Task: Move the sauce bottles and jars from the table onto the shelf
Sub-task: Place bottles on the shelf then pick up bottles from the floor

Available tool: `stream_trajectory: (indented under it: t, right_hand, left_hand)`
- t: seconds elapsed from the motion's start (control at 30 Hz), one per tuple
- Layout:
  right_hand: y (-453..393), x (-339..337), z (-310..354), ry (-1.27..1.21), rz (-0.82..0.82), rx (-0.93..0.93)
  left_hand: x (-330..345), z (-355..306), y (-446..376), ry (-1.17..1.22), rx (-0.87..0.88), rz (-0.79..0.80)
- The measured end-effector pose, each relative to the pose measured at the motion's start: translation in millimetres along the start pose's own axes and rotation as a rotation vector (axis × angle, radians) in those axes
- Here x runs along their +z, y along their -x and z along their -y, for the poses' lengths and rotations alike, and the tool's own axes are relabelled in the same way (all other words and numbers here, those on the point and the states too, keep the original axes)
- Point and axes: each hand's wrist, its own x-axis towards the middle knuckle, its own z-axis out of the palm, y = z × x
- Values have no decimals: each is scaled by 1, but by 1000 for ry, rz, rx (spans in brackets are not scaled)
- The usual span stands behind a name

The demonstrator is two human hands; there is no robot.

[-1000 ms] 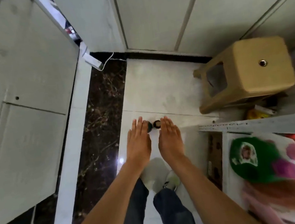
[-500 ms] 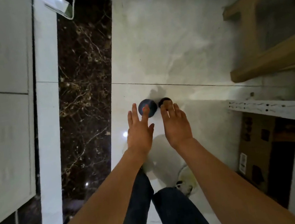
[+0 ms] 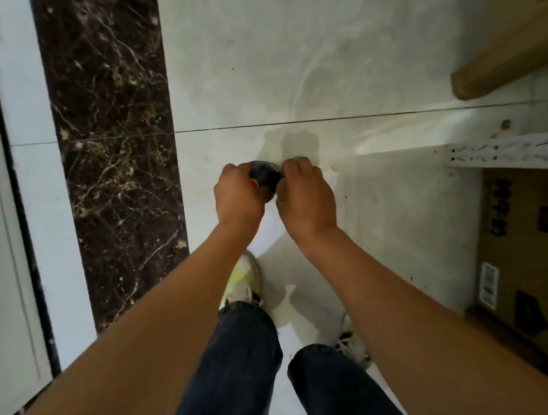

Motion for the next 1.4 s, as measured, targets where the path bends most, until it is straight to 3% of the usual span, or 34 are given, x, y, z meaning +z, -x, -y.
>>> stream_trajectory:
  t: [0.13,0.4,0.63,0.8,1.1,1.4]
  right_hand:
    - [16,-2,-5,-88,19,52]
    - [82,-42,-12,-287,-65,137]
    - [168,-160,23,-503,-124,256]
    - [249,-266,67,-525,-298,266]
    - [382,-403,152,-753,-530,134]
    - [493,-487,230,-883,-807,-33]
  left_hand:
    - [-9,-5,6,-90,62,76]
    - [-30,5,86,-234,165,60]
    - [-108,-38,200,1,223,-5]
    - [-203,-77,293,90,309,-88]
    - [-352,-139,432,483,399,-178]
    - [-458,-151,518,659,715,-203]
